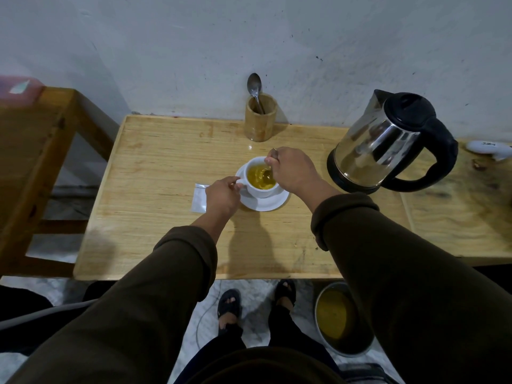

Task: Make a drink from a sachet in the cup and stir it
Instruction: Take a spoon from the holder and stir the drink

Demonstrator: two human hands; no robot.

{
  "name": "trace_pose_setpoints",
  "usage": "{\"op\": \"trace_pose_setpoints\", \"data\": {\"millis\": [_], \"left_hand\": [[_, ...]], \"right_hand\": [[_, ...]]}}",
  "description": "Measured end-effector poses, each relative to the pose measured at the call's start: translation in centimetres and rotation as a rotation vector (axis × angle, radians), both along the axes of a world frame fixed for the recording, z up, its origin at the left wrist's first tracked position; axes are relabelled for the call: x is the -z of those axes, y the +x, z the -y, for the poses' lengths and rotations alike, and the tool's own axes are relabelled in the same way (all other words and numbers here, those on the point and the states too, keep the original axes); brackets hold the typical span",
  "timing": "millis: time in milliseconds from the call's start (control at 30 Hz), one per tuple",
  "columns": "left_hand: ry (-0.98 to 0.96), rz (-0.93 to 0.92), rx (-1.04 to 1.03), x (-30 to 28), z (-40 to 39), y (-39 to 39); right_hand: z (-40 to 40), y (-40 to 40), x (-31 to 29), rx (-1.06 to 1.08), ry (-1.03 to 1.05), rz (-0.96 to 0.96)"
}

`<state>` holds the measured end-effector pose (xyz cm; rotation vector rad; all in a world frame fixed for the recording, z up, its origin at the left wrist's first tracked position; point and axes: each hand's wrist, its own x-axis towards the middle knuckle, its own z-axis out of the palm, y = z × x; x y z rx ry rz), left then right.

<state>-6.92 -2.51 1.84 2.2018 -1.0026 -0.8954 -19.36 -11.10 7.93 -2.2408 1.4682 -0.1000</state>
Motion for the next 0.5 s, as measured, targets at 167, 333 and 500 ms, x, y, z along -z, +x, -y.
{"op": "trace_pose_setpoints", "data": {"millis": [167, 333, 500], "left_hand": [[0.000, -0.033, -0.013, 0.17, 0.01, 0.01], [-0.002, -0.037, -0.018, 0.11, 0.00, -0.03], [0.006, -0.039, -0.021, 0.09, 0.01, -0.02]], "right_hand": [[-0.37, 0.23, 0.23, 0.025, 0.024, 0.072], [-0.53, -0.01, 0.15, -0.009, 0.063, 0.074], [-0.28, -0.30, 0.11, -0.013, 0.042, 0.018]]}}
